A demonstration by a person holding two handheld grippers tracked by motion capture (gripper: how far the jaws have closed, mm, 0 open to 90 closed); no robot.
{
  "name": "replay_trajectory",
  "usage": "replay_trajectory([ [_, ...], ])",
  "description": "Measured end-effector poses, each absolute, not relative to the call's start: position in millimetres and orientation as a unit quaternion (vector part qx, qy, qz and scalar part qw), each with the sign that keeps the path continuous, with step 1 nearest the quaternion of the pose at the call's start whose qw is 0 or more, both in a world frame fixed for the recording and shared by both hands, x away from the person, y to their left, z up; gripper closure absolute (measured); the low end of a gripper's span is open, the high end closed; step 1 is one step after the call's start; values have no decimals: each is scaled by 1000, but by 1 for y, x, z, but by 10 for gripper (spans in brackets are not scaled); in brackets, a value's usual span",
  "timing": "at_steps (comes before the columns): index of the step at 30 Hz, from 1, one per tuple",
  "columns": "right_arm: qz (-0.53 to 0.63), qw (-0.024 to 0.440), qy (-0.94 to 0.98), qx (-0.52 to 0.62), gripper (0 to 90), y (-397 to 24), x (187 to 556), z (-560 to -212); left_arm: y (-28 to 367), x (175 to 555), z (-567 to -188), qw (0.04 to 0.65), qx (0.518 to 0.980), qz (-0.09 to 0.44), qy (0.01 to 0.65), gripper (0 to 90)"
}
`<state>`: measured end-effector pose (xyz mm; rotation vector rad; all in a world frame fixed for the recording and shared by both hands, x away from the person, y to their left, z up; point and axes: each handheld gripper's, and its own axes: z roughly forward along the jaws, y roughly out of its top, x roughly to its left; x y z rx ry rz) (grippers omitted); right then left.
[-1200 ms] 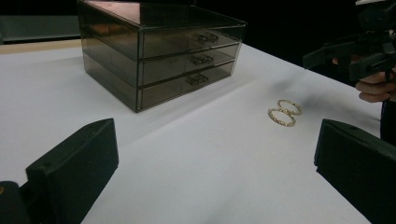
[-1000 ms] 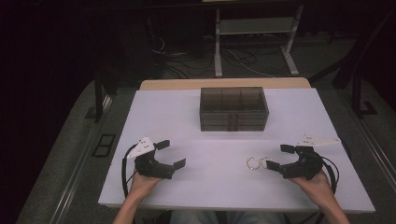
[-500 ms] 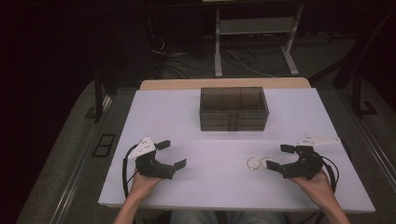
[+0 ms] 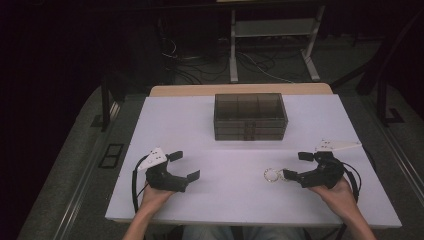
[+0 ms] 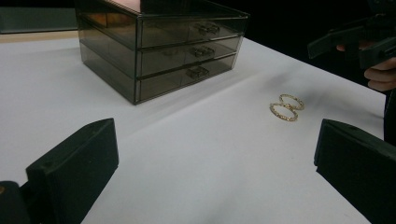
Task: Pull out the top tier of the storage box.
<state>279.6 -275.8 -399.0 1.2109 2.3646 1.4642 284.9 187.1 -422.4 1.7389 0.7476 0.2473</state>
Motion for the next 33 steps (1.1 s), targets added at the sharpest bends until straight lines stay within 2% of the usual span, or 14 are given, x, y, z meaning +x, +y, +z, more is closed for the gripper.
replay_trajectory([
  [10,486,46,778,396,1,-265,290,-381,188,284,-423,579,738,108,330,0],
  [33,492,11,768,409,1,-251,310,-379,189,284,-424,579,737,106,333,0],
])
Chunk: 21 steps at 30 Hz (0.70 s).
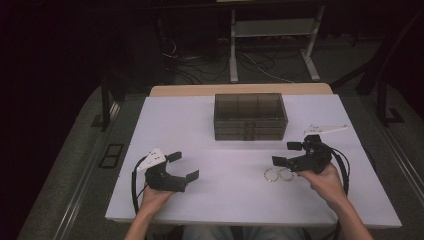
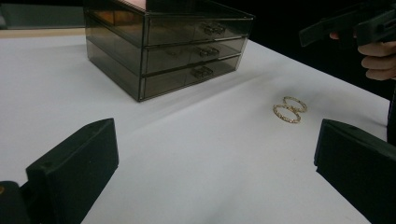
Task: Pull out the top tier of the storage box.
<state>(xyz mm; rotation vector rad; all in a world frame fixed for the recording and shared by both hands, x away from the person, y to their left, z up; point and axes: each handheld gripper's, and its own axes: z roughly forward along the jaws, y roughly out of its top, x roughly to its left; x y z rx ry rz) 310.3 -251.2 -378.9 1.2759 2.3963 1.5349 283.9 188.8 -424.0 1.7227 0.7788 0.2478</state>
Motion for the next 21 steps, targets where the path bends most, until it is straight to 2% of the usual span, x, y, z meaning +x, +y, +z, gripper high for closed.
replay_trajectory([
  [21,491,-32,765,416,1,-222,334,-383,189,284,-424,579,737,106,332,0],
])
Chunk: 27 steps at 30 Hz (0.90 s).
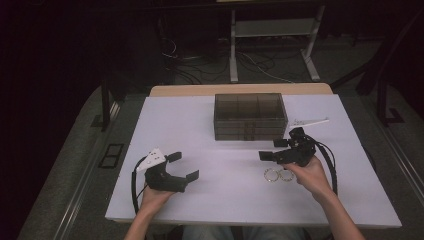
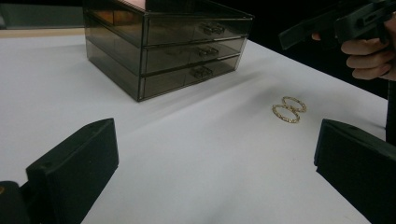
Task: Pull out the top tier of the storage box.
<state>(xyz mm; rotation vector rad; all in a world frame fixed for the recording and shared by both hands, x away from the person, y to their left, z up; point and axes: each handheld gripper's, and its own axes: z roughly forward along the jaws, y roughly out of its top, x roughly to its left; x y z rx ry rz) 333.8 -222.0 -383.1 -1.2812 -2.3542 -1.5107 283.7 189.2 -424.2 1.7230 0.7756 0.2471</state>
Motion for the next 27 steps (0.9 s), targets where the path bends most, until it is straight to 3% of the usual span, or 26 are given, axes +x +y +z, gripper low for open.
replay_trajectory([
  [27,-520,99,-702,-477,1,-210,362,-408,190,283,-424,581,735,106,333,0],
])
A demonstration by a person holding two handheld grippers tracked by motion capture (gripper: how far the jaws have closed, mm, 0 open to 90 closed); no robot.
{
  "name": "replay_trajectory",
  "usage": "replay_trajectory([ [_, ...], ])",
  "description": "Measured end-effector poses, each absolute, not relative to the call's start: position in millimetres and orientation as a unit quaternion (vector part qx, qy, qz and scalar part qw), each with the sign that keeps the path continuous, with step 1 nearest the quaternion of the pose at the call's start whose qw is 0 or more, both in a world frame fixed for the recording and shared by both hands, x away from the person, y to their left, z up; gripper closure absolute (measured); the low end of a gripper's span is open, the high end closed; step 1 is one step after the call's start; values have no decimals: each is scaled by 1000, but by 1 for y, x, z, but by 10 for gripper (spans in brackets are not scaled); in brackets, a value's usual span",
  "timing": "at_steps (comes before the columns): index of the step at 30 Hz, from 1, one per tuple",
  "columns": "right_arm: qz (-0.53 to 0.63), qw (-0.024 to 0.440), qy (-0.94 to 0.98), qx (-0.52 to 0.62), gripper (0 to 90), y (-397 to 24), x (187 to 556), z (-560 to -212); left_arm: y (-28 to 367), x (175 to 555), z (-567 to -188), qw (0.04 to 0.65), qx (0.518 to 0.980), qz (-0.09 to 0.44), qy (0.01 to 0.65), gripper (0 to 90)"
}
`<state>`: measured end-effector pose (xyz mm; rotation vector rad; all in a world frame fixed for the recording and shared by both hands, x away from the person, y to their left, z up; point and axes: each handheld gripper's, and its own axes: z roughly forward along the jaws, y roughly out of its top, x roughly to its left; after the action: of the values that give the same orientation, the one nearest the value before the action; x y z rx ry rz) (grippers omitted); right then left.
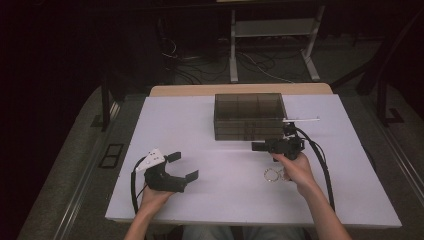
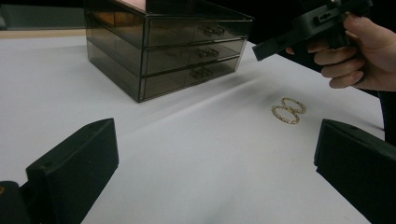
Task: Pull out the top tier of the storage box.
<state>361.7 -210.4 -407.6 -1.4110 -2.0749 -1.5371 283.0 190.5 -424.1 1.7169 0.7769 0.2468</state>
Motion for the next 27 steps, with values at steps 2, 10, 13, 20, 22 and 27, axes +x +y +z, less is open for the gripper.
replay_trajectory([
  [2,-523,101,-697,-480,1,-210,363,-409,190,283,-424,581,735,105,333,0],
  [10,-526,120,-673,-506,1,-208,365,-413,191,283,-424,583,733,105,334,0],
  [13,-531,122,-662,-515,1,-208,366,-414,191,283,-424,582,734,105,333,0],
  [20,-540,147,-619,-551,1,-206,370,-419,191,283,-424,582,735,105,332,0],
  [22,-549,155,-604,-557,1,-206,371,-419,191,283,-424,582,735,104,333,0],
  [27,-567,173,-566,-574,1,-204,375,-421,191,283,-424,583,734,104,333,0],
])
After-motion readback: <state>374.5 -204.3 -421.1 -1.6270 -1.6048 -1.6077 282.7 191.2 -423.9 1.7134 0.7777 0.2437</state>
